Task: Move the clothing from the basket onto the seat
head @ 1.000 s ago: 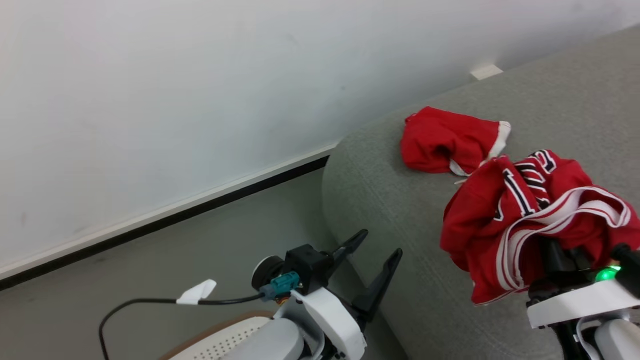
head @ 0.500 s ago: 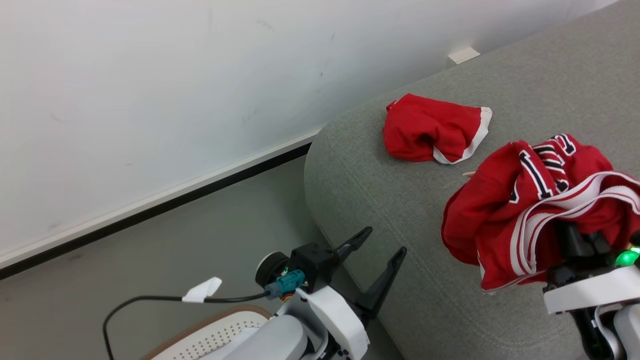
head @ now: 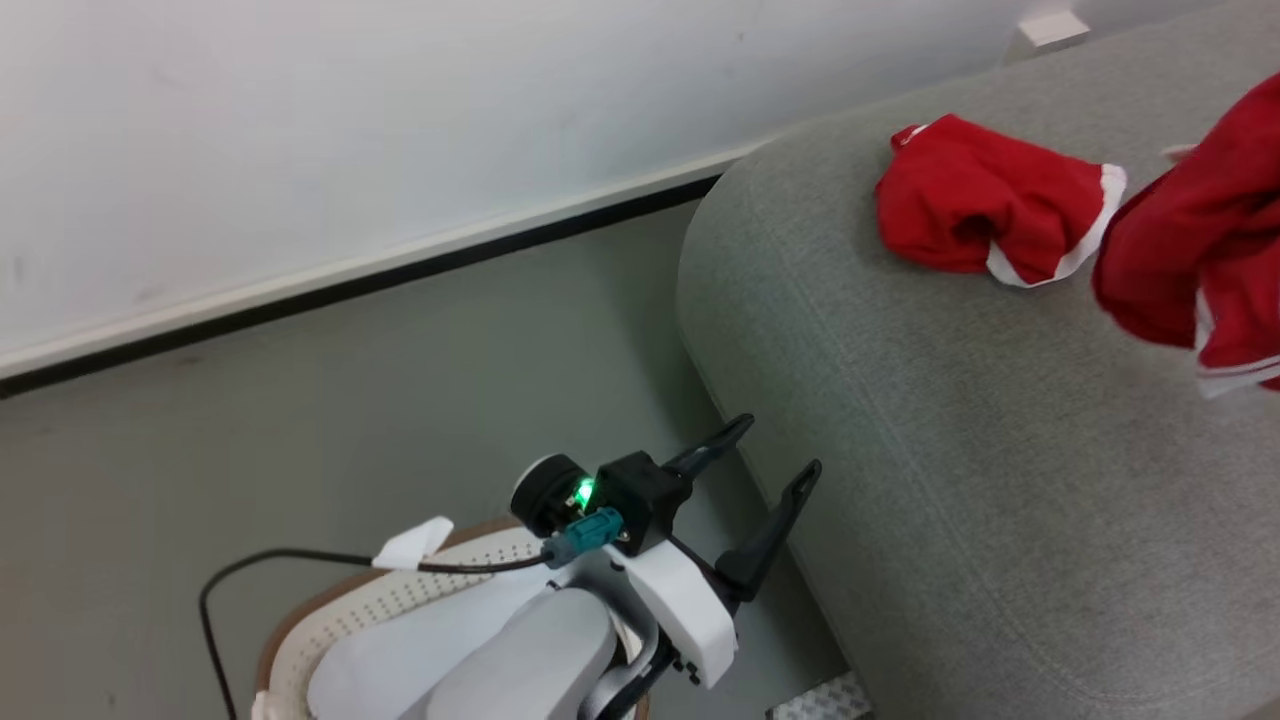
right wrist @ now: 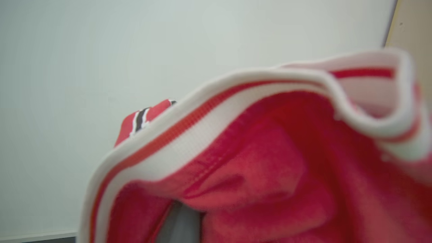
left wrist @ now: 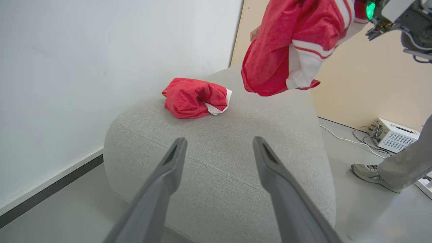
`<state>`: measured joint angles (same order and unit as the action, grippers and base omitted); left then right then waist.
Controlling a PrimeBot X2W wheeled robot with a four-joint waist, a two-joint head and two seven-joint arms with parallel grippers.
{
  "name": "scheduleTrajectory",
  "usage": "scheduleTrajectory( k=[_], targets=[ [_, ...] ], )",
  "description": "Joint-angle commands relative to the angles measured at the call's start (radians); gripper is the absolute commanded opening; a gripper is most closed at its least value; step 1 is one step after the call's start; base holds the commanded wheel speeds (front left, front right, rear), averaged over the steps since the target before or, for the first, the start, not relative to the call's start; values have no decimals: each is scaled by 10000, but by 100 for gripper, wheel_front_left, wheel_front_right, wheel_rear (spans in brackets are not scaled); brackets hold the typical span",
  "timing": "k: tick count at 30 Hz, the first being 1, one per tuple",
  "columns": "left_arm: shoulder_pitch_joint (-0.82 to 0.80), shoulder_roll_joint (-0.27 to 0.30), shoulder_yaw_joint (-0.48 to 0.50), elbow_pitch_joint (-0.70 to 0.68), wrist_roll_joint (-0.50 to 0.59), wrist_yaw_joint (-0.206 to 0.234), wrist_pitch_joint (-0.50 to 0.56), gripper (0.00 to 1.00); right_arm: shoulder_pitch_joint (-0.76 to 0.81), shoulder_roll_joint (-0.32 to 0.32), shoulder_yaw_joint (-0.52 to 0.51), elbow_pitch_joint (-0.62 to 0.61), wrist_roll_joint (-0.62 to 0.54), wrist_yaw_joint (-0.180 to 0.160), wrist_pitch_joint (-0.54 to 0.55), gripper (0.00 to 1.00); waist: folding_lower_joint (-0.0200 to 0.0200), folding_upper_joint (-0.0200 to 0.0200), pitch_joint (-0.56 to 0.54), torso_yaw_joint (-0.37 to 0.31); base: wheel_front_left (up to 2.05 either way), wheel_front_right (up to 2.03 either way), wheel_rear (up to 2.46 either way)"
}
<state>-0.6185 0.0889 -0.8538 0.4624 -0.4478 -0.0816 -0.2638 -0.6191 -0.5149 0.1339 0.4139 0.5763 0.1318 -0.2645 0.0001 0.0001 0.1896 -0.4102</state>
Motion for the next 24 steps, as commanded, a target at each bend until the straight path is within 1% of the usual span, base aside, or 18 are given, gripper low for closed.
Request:
scheduleTrajectory(
  k=[1,4,8,10,12,17,18,20,23,24],
  targets=[
    [-184,86,2,-2,116,22,14,100,-246,-128,-79,154,108,-22,3,0,-1,-1,706,534,0,0,0],
    [-590,101,-39,-42,265,42,88,100,-1029,-646,-282,947,175,-23,63,0,-1,-1,1474,939,0,0,0],
    [-1128,108,-53,-101,461,67,126,100,-2051,-1496,-137,2085,240,-23,349,0,-1,-1,2429,1489,0,0,0],
    [-1300,150,-13,-87,488,106,124,100,-2537,-1708,28,2689,343,-23,542,0,-1,-1,2811,1691,0,0,0],
    [-1457,145,50,-66,503,162,108,100,-2957,-1938,301,3232,210,-23,770,0,-1,-1,3170,1850,0,0,0],
    [-1701,60,215,-62,498,277,65,100,-3701,-1997,1255,4626,190,-23,1718,0,-1,-1,3773,2167,0,0,0],
    [-1725,36,191,-54,525,269,57,100,-3756,-2028,1517,4954,108,-23,2049,0,-1,-1,3860,2239,0,0,0],
    [-1721,-11,146,-22,546,253,28,100,-3736,-1874,2219,5471,102,-23,3077,0,-1,-1,3951,2334,0,0,0],
    [-1648,-35,136,66,543,237,-1,100,-3904,-1866,2904,5813,466,-24,4254,0,-1,-1,3950,2398,0,0,0],
    [-1617,-47,168,99,523,231,-7,100,-3890,-1835,3115,5837,633,-23,4577,5,-1,-1,3901,2409,0,0,0]
  ],
)
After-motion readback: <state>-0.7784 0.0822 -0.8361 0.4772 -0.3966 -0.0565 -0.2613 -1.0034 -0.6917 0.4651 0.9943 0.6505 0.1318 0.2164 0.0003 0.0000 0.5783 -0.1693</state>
